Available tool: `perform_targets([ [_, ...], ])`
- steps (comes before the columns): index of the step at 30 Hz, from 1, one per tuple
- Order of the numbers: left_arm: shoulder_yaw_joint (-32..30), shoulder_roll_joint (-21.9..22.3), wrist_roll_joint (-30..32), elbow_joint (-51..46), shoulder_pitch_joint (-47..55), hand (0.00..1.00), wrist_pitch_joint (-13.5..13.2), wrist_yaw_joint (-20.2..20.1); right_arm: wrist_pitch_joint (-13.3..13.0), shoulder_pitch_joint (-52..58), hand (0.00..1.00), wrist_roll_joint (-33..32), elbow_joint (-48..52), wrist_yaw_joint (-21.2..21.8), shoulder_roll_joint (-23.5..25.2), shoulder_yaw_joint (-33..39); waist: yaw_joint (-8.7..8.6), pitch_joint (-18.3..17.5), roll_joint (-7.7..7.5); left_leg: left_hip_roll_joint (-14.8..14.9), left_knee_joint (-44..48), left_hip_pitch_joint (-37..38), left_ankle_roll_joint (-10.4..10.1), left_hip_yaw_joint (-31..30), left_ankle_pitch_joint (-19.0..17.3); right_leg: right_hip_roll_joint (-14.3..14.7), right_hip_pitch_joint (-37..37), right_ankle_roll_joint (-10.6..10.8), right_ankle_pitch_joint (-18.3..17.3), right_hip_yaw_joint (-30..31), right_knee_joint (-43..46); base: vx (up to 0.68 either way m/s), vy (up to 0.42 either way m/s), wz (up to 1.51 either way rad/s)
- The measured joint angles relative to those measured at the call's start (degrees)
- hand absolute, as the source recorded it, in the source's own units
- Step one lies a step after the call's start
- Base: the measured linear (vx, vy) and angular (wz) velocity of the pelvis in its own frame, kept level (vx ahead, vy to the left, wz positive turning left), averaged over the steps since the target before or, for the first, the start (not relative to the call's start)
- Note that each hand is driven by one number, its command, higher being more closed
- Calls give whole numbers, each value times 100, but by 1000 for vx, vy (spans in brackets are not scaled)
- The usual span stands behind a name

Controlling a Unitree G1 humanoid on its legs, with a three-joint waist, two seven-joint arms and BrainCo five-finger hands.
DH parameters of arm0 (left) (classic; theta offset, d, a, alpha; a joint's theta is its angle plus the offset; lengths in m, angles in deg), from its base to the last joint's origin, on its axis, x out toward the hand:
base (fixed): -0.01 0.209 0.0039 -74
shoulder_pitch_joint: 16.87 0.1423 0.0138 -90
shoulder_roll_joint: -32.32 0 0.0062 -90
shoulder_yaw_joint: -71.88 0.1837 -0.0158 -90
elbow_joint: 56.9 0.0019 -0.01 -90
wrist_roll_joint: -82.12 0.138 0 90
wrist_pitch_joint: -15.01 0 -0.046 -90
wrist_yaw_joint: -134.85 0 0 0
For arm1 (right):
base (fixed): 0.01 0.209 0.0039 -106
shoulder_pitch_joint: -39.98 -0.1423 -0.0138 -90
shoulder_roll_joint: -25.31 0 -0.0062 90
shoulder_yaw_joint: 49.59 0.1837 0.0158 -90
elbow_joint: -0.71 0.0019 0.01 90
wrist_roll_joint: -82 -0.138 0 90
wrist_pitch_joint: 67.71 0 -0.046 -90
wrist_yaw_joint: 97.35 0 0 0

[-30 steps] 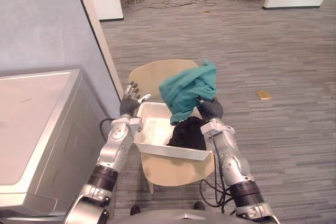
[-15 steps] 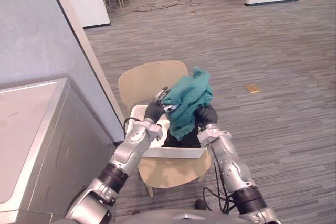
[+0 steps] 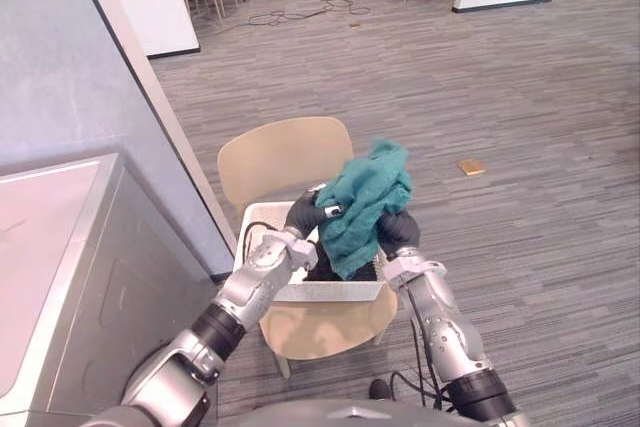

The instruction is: Pick up the laundry basket with both hands and put the clothes into the washing machine.

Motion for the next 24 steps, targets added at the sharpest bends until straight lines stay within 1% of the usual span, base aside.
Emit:
perform_targets([
  [2,0,-30,-96,11,-4,100,-1,76,0,2,100,0,2,0,-1,-33,1,-22,-35,-1,1,-3,0,-3,0,-2,0,0,0,-3,0,0,0,0],
  [6,36,-65,-227,40,-7,100,-12,85,1,4,100,0,2,-8,-1,-54,8,-63,-104,-11,8,-16,2,-15,1,-11,0,0,2,-14,0,0,0,0],
  [14,115,-64,-499,143,-23,100,-50,96,4,9,100,1,2,-28,-14,-69,18,-59,-115,-18,30,-40,6,-41,2,-11,-3,-1,0,-36,0,0,0,0],
  [15,133,-64,-566,164,-23,100,-50,96,8,9,0,0,2,-32,-24,-71,18,-56,-119,-18,30,-48,7,-52,2,-10,-5,3,-6,-45,0,0,0,3],
  [20,175,-44,-899,283,-23,100,-54,95,26,8,0,1,1,-51,-59,-82,34,-48,-145,-15,30,-107,18,-117,14,-5,-24,3,-7,-119,0,-2,-1,7],
  [24,171,49,-1395,538,-21,100,-63,93,41,6,0,-30,1,-64,-152,-174,63,-51,-189,-12,31,-185,24,-118,28,2,-103,-22,18,-119,1,0,0,0],
])
